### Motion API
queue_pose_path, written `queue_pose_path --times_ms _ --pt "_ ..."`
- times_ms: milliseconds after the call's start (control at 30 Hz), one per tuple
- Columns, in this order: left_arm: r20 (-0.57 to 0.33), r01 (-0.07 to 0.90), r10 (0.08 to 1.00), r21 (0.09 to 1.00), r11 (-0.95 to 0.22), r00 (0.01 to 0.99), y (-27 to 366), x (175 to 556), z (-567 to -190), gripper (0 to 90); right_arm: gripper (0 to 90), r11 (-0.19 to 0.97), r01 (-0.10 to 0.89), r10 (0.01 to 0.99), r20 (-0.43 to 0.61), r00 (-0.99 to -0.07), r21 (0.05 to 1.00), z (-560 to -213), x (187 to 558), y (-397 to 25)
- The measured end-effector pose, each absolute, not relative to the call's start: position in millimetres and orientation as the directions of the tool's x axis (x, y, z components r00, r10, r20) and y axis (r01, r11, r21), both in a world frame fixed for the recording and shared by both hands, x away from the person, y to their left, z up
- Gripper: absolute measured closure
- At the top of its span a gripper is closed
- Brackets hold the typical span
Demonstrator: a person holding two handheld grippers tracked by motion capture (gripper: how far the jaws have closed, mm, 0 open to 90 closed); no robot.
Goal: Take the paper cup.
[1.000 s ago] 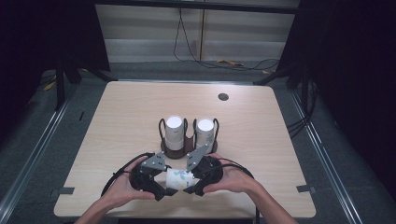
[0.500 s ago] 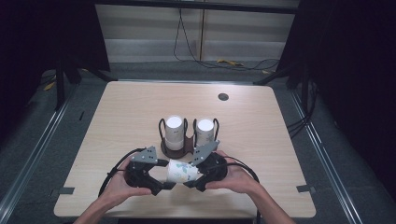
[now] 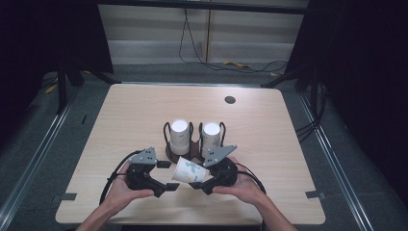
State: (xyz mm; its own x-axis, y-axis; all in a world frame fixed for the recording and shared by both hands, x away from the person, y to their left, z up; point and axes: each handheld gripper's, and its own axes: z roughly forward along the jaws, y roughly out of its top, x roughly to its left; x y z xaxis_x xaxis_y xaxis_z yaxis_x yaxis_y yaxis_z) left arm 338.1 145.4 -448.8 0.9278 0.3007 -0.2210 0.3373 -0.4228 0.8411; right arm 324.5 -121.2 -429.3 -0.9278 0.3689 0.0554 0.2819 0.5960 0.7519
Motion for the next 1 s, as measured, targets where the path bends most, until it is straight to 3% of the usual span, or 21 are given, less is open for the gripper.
queue_pose_path --times_ms 1000 --pt "-0.246 0.366 0.349 0.868 -0.336 0.904 144.0 343.4 -441.4 15.7 36.8 0.335 0.368 0.45 0.196 -0.871 0.867 -440.9 326.9 -132.1"
